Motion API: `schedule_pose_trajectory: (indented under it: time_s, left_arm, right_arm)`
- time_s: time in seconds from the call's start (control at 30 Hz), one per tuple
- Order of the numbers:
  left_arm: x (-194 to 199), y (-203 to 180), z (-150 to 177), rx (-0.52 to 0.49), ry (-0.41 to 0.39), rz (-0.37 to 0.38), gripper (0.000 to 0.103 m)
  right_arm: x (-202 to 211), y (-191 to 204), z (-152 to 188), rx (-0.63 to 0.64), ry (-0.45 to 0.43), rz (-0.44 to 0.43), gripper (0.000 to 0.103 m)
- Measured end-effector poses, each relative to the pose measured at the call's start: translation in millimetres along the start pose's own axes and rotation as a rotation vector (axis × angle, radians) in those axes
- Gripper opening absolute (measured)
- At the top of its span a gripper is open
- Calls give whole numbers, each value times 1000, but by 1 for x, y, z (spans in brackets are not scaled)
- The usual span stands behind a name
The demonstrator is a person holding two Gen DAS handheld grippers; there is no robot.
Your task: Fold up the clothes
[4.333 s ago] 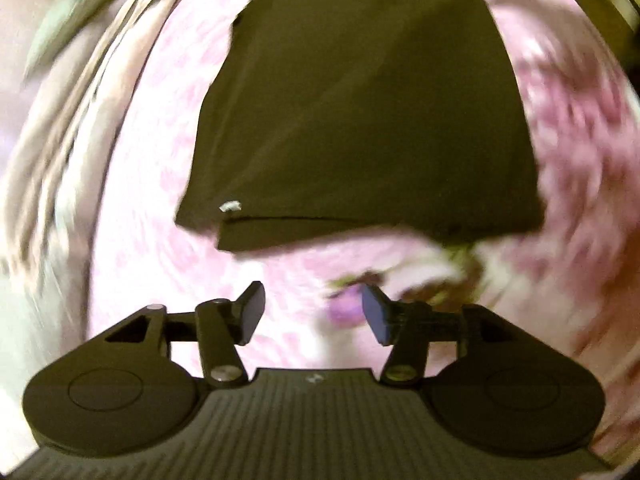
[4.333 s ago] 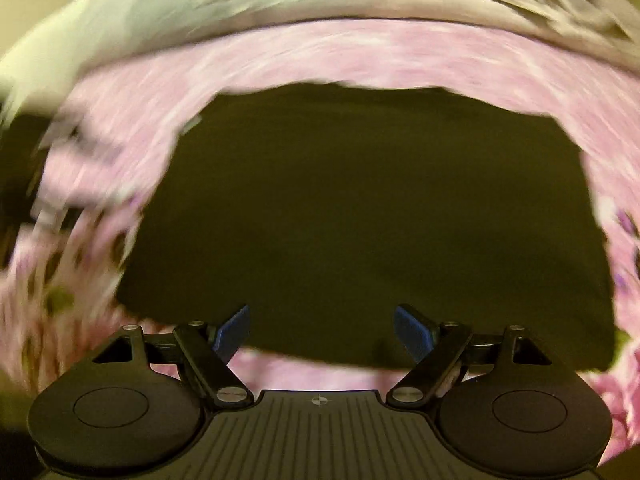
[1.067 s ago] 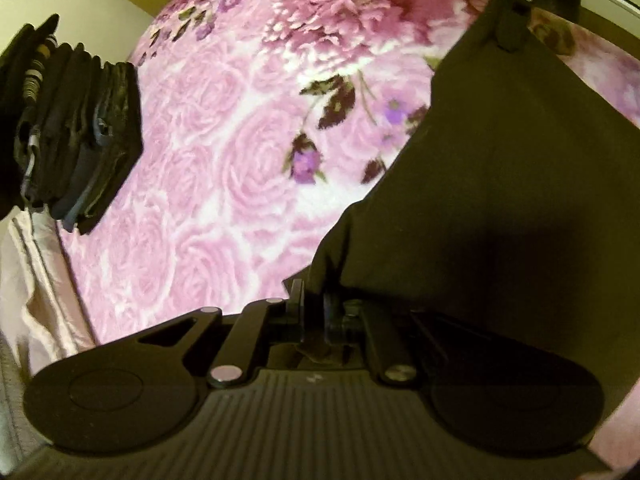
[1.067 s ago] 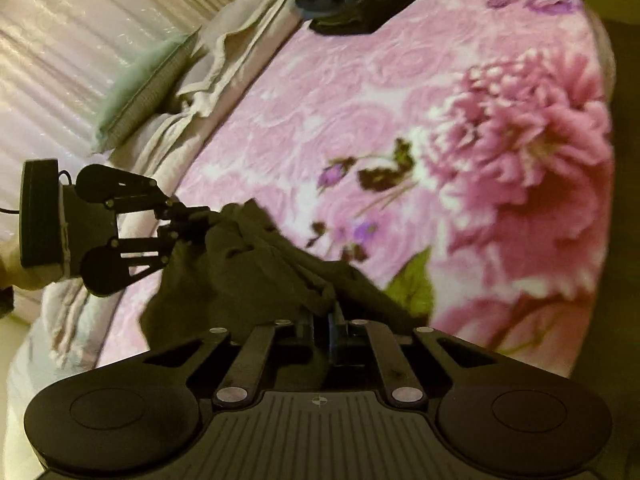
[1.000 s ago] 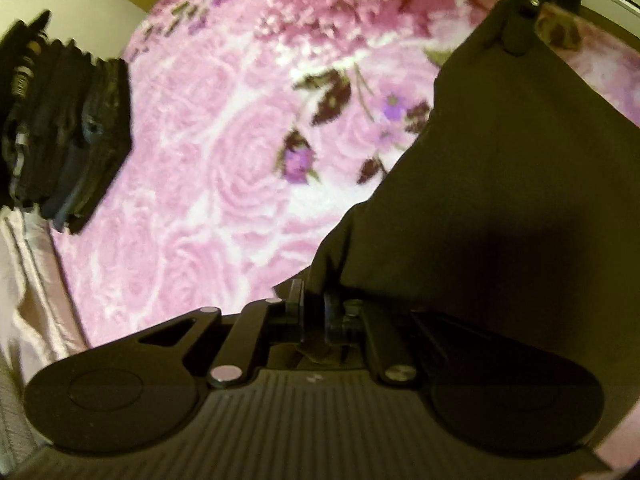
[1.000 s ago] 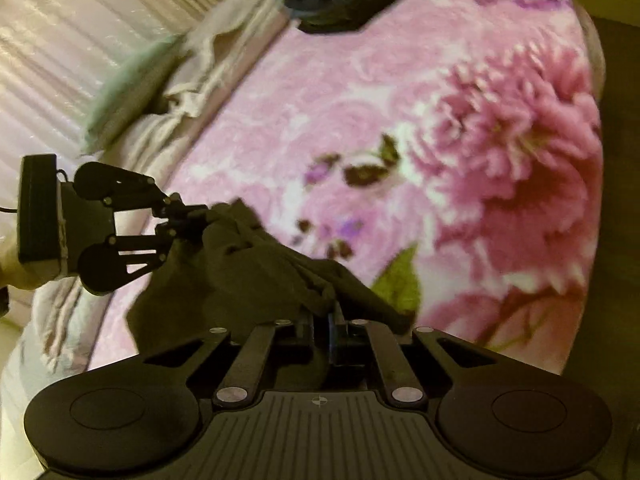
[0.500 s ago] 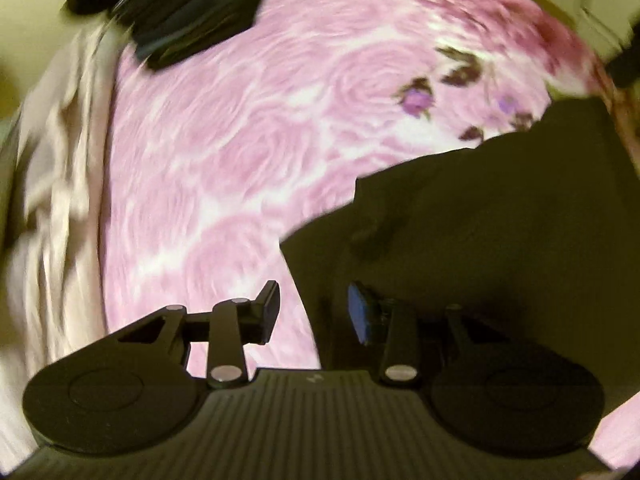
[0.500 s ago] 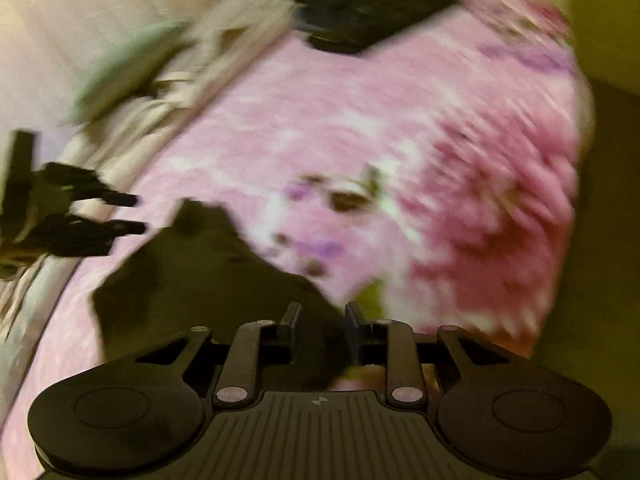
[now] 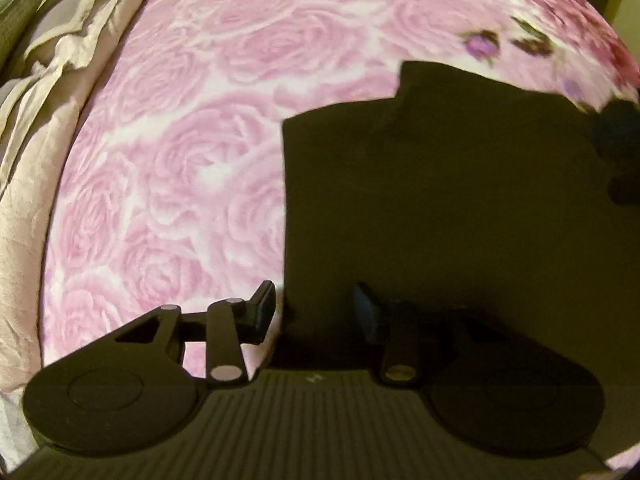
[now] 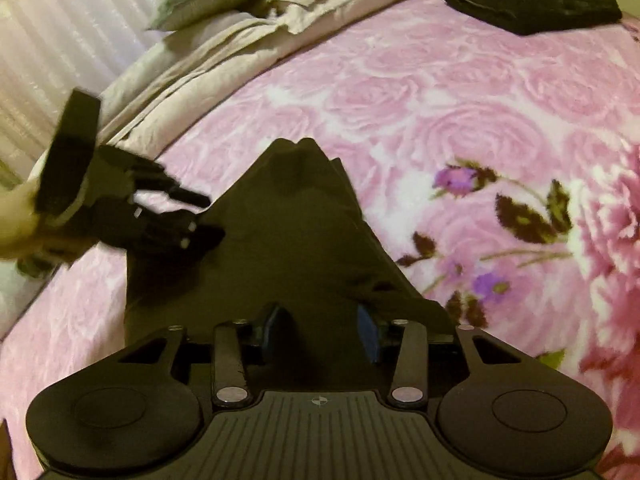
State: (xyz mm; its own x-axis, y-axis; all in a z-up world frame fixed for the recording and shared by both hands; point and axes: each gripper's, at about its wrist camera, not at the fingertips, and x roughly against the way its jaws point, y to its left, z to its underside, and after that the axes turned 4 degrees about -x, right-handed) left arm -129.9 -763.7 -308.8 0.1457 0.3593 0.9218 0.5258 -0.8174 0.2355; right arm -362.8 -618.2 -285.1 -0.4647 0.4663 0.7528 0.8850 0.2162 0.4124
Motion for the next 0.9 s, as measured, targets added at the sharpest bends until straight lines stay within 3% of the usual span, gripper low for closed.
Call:
schedule_pose_trajectory:
  time_s: [0.17,0.27,0.4,0.53,0.73,0.9]
  left_arm:
    - [4,-2,1,1,9,-10,44]
    - [4,-4,0,0,20,-18,44]
    - [3,-7,1,2,13,-31,43]
    - [4,-7,5,25,1,-33,43]
    - [3,-7,4,20,-1,-38,43]
    - [3,-8,4,15,2,-45,43]
  right_arm:
    - [9,12,1,-14,18,49,42]
    - [20,34,-1,62,19,75,43]
    - [21,61,8,179,70,2,43]
    - [-5,66,26,227,182,36,50]
    - [-10,68,32,233,192,61,52]
    - [-8,63,36,216,223,85,60]
